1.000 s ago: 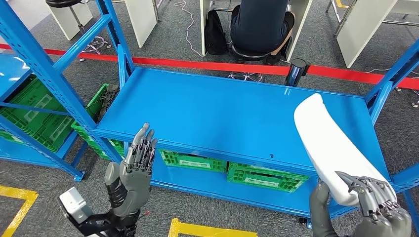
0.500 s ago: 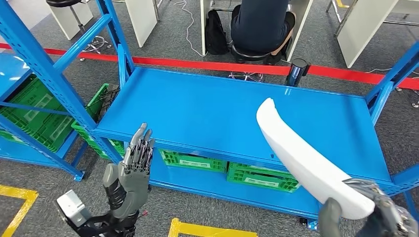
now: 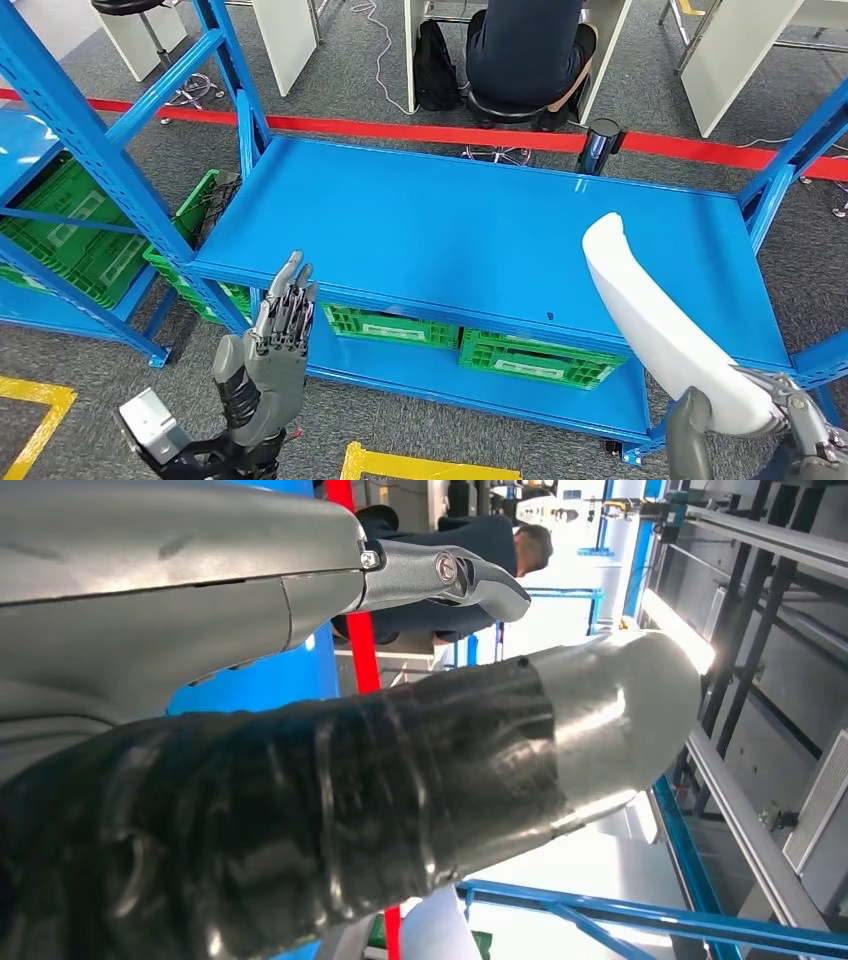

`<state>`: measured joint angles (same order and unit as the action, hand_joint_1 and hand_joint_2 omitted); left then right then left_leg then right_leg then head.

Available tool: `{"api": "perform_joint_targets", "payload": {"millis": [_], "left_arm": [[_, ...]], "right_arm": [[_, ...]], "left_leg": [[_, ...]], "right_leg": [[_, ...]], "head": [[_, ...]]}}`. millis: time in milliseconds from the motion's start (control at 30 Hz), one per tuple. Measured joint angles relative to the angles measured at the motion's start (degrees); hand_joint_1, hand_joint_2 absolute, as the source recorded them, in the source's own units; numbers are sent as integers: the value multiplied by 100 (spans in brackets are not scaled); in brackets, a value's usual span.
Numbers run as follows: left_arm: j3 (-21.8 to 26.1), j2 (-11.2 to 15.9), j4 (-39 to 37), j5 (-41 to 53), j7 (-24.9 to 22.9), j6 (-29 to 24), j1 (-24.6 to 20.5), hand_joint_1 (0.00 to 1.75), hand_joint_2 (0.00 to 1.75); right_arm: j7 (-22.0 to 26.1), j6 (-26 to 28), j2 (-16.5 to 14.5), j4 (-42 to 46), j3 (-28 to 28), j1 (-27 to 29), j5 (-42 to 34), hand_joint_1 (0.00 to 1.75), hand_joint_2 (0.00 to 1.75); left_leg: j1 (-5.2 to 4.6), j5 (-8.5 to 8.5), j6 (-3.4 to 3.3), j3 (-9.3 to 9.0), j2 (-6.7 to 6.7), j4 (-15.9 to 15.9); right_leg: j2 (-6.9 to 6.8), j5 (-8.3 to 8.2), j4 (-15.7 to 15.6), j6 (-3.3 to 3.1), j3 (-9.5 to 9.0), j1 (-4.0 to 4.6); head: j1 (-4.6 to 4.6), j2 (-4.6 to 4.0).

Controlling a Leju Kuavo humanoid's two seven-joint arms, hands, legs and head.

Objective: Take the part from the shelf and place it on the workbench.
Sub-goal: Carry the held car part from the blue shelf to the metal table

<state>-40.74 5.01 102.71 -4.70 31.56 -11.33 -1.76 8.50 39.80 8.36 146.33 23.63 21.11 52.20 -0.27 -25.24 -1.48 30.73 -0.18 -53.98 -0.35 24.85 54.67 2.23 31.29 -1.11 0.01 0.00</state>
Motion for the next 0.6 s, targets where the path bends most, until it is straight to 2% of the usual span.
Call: {"api": "perform_joint_targets", "payload": {"millis": [233, 600], "left_arm": [[-11, 16, 25, -99, 14, 44, 8, 0, 0], [-11, 50, 47, -144, 8, 48, 20, 0, 0]], "right_arm": [[-733, -2, 42, 4, 163, -265, 1053, 175, 175], [-959, -2, 91, 6, 329, -430, 1452, 175, 175]], "left_leg": [[0, -1, 0, 44, 1, 1], [0, -4, 0, 58, -1, 1]], "right_leg": [[0, 1, 0, 0, -2, 0], [0, 7, 0, 1, -3, 0]], "head": [[-2, 0], [0, 0]]}}
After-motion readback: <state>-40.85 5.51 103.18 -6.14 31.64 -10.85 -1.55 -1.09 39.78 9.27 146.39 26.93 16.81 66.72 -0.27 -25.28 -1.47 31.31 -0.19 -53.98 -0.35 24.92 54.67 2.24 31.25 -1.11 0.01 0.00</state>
